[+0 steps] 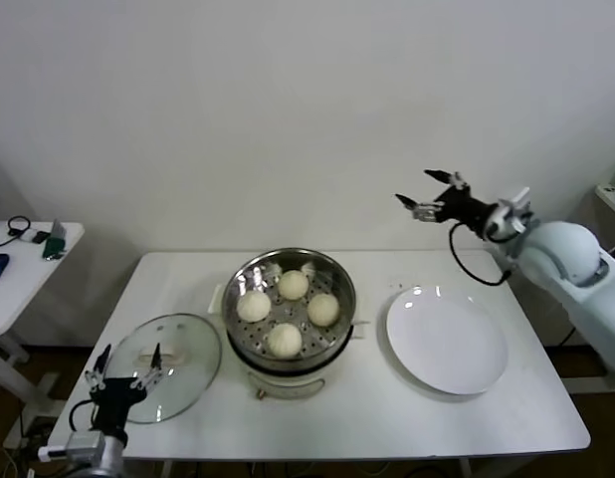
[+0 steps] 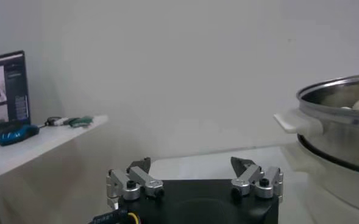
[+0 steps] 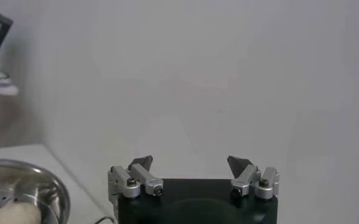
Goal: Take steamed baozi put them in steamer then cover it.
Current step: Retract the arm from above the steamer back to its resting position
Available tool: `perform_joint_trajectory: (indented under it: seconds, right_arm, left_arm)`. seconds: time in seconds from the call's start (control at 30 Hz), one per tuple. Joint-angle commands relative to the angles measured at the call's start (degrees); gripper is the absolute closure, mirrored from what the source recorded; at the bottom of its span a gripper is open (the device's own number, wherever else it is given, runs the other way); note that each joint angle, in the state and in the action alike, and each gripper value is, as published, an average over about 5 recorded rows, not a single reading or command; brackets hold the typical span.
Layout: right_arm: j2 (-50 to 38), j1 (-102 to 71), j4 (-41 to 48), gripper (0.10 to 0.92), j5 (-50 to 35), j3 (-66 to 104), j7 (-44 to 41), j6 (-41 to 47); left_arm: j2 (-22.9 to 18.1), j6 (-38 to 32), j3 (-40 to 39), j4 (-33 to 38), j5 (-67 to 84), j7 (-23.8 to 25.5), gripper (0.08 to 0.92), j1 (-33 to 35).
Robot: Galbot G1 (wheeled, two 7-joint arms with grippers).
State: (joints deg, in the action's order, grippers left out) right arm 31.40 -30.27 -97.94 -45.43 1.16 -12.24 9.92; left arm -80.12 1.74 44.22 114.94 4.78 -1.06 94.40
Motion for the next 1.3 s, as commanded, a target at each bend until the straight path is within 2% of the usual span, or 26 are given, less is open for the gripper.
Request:
perform_joint_trajectory:
  seconds: [0.03,0.27,0.43,0.53,0.67,0.83,0.9,1.07,1.3]
  right_arm:
    - [11.47,-62.19,-6.18,0.203,7.59,52.52,-3.29,-19.02]
    - [23.12,-66.13,-2.89,0.203,10.10,49.12,-5.00,-30.08]
    - [28.46,-66.72,-3.86,0.203,11.25,46.01,-2.74,-31.87]
    - [31.52,-66.98,-4.54,0.203,12.71,43.63,-0.48,-32.07]
    - [36.18,-67.35,-4.19,0.203,15.15,39.45,1.11,-32.70]
    - [40.22,-67.18,-1.94,0.203,20.37,35.07,1.94,-34.77]
    - [41.02,-67.00,-1.33,0.203,22.14,34.22,2.28,-35.35]
    - [42.06,-67.15,-1.34,0.203,24.04,32.64,3.42,-34.57]
    - [43.31,-67.49,-1.58,0.203,25.37,31.92,4.78,-34.95]
  left_arm:
    - [1.57,-2.18,-0.23,-0.30,-1.60,-0.46,0.177,0.66]
    - [2.78,-2.47,-0.16,-0.16,-7.03,-1.10,0.177,1.38]
    - [4.15,-7.13,1.01,-1.83,-24.79,-3.78,0.177,0.84]
    - [5.64,-8.08,1.26,-2.84,-41.84,-10.05,0.177,1.71]
    - [6.54,-3.11,0.55,-5.91,-64.12,-21.56,0.177,2.39]
    - [4.46,-1.28,-0.69,-13.24,-72.76,-28.87,0.177,-0.43]
    - [3.81,-1.21,-1.14,-14.70,-73.83,-28.53,0.177,-1.16]
    - [3.21,-2.80,-2.22,-16.96,-76.67,-24.13,0.177,-2.49]
    - [2.92,-5.74,-3.11,-21.18,-78.17,-21.65,0.177,-5.16]
